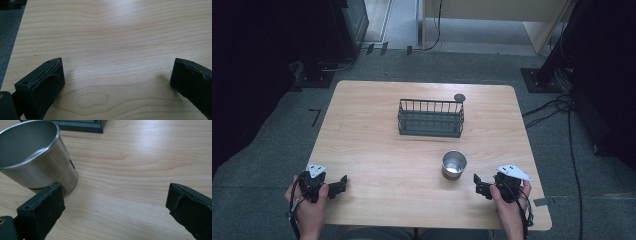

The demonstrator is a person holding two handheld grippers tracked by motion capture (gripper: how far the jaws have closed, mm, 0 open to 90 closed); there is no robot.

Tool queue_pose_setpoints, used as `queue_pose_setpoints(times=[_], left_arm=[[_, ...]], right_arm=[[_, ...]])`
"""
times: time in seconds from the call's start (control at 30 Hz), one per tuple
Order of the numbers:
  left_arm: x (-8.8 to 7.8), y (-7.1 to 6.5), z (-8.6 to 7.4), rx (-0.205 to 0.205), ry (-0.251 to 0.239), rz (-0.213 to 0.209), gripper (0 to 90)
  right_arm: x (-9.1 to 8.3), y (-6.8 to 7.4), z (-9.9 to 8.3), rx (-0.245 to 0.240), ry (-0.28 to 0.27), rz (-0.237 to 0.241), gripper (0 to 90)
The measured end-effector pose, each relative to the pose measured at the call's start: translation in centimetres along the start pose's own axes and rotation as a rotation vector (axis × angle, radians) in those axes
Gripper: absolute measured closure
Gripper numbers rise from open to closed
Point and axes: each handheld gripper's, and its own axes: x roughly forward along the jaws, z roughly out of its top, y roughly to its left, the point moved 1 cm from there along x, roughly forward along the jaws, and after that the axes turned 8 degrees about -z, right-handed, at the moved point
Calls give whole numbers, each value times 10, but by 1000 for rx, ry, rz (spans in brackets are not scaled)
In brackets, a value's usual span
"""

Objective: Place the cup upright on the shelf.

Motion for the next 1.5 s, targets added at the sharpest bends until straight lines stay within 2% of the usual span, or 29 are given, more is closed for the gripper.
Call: queue_pose_setpoints(times=[0.33, 0.97, 1.5], left_arm=[[0, 0, 0, 0, 0, 0, 0], [0, 0, 0, -3, -1, 3, 0], [1, 0, 0, -7, -4, 6, 0]], right_arm=[[2, 17, 1, -19, 3, 38, 13], [7, 37, 3, -35, 3, 88, 13], [17, 63, 14, -59, 0, 124, 11]])
